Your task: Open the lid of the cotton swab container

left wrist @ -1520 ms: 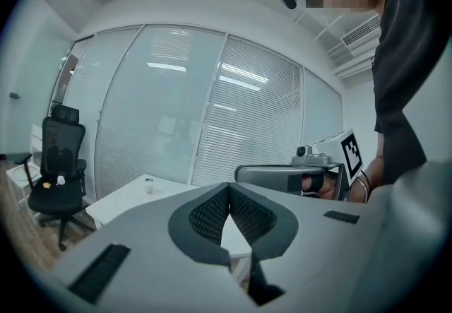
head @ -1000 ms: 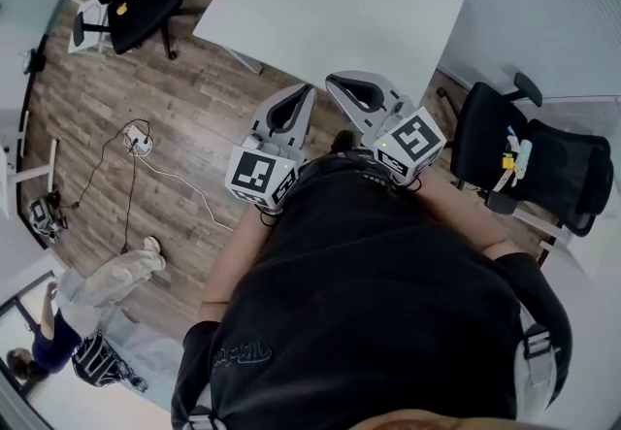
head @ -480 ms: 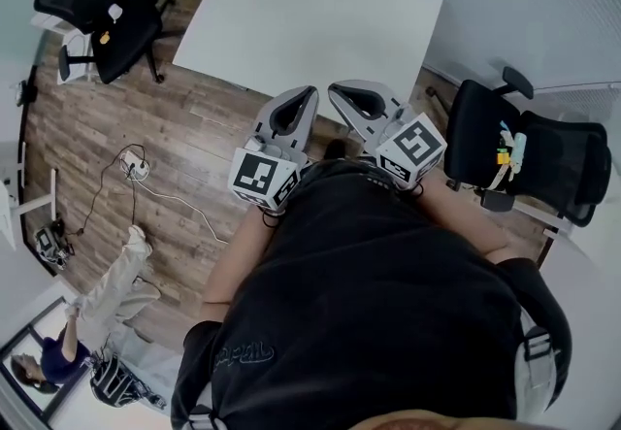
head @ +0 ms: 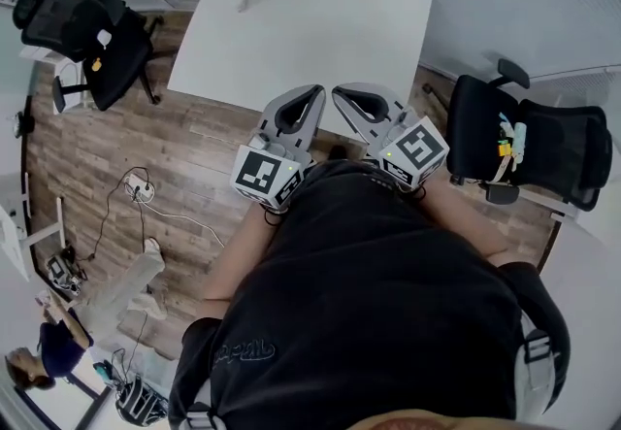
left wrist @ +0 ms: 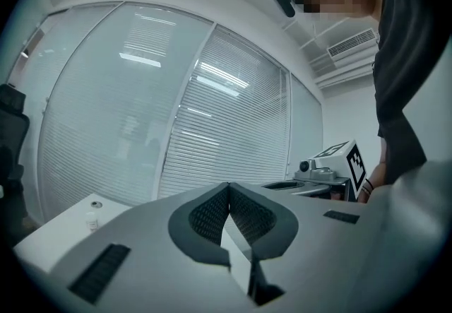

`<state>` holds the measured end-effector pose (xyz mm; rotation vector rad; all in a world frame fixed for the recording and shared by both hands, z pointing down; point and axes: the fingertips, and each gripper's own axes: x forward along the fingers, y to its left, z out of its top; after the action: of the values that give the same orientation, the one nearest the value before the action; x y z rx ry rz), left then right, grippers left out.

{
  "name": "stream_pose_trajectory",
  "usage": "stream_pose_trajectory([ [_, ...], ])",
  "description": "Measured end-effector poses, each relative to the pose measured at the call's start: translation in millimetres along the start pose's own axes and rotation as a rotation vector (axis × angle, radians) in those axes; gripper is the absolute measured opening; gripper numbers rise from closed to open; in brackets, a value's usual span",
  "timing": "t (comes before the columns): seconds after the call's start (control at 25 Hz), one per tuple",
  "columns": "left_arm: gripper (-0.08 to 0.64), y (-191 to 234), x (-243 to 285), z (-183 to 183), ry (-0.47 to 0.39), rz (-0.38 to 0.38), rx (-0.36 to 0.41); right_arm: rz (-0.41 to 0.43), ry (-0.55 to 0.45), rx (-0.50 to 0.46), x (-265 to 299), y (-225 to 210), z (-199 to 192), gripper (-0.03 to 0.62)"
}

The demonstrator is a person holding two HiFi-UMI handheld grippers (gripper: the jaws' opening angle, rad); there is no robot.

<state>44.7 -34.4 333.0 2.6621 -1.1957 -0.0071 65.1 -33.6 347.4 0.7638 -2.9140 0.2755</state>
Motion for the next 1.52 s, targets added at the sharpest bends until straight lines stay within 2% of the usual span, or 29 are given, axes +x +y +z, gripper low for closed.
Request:
stream_pose_trajectory([
  [0.24, 0.015, 24.0, 14.9, 2.8, 0.021, -0.056, -0.005, -0.067, -0.007, 0.024, 17.0, -21.3, 2.7, 0.021],
  [0.8, 0.015, 136.7, 16.8, 37.5, 0.058, -0.144, 0.034, -0.163, -0.04, 0.045, 125.8, -41.5, 34.9, 0.021],
  [1.24, 0.015, 221.3, -9.2, 46.7, 0.078, -0.166, 0.001, -0.193, -0.018, 0.063, 210.1, -32.0, 43.8, 0.021],
  [1.52, 0.015, 250.2, -21.4, 51.3, 0.066, -0.203, -0.011, -0.215, -0.001, 0.059, 242.8, -20.3, 45.0, 0.021],
])
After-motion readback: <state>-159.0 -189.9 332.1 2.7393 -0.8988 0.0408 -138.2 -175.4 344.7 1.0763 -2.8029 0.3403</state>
